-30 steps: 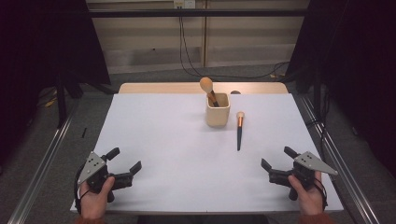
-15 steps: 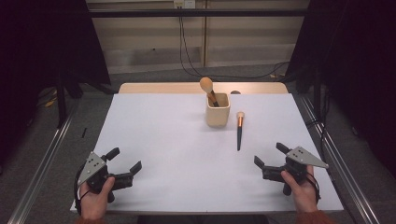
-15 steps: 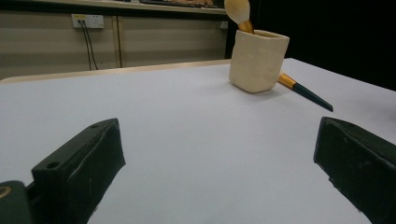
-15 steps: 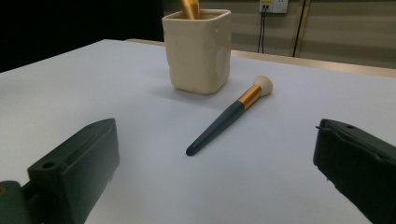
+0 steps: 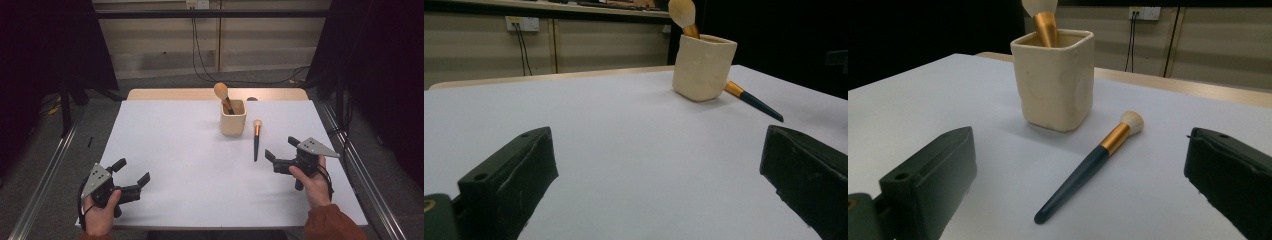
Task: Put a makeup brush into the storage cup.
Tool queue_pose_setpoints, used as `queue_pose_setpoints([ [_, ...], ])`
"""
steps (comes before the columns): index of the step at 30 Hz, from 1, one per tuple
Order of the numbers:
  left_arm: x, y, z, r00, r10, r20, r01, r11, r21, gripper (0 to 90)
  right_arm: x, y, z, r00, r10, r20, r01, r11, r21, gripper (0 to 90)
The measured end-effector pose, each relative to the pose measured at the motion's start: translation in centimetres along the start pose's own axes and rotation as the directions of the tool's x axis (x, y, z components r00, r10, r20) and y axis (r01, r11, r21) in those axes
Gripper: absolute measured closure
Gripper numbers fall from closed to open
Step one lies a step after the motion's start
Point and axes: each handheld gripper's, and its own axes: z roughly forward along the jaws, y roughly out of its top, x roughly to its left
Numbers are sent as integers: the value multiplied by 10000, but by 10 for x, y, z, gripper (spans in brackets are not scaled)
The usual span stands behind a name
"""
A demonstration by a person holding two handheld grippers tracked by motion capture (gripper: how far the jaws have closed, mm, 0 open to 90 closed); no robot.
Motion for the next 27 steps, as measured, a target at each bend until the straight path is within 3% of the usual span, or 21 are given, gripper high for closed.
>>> queue_pose_setpoints([
  [9,3,-1,0,10000,-40,-16,40,10000,-14,15,0,15,18,9995,-319,-47,318,9990,-309,4],
  [12,2,0,1,10000,-10,35,10,10000,16,15,-2,21,27,9997,-226,-86,223,9993,-312,4],
  [15,1,0,1,10000,39,77,-39,10000,-19,15,-4,25,37,9998,-167,71,170,9987,-476,6],
  [19,2,0,1,9999,66,92,-66,10000,8,15,-8,30,48,9997,-245,89,247,9994,-244,5],
  [27,3,0,2,9999,71,100,-71,10000,36,17,-19,43,62,9985,-221,498,249,9982,-547,11],
])
